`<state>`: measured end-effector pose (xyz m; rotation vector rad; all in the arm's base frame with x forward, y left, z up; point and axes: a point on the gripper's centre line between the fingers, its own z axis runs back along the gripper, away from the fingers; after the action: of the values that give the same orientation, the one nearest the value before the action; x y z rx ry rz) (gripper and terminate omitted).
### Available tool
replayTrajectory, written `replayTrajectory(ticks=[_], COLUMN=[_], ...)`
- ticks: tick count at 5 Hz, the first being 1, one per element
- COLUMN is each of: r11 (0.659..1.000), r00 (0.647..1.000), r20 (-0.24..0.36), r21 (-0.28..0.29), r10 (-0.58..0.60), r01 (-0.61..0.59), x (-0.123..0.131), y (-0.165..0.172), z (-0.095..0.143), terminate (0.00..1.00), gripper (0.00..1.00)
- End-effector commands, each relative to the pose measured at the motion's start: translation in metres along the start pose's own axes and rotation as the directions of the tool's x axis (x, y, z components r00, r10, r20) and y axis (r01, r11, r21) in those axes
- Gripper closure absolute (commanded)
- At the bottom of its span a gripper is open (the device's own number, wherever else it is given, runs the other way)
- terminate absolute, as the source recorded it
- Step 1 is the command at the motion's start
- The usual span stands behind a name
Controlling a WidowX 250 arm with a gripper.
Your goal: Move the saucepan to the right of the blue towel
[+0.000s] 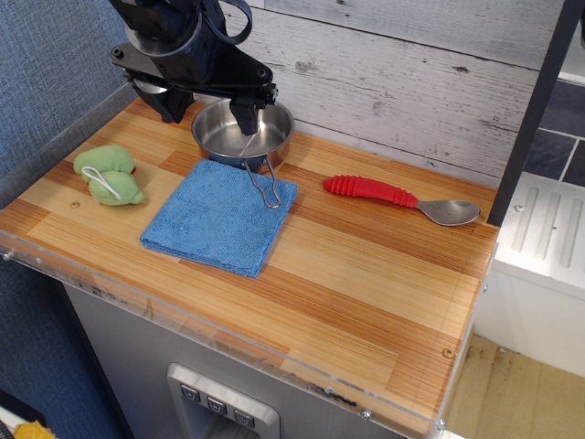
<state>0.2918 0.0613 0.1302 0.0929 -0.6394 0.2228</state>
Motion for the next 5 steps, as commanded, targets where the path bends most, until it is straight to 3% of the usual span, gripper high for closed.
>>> replayTrajectory(ticks=[1,3,5], r11=[1.0,0.993,0.974], r00=[1.0,0.998,0.997], r20=[0.0,-0.036,-0.02], r21=[0.0,0.101,0.216], r10=[0.0,-0.055,-0.072], r01=[0.0,0.059,0.074], x=[0.0,0.038,0.063], y=[0.0,-0.025,-0.019], z=[0.0,-0.029,-0.061], terminate=[0.0,0.0,0.0], gripper=[0.0,0.0,0.0])
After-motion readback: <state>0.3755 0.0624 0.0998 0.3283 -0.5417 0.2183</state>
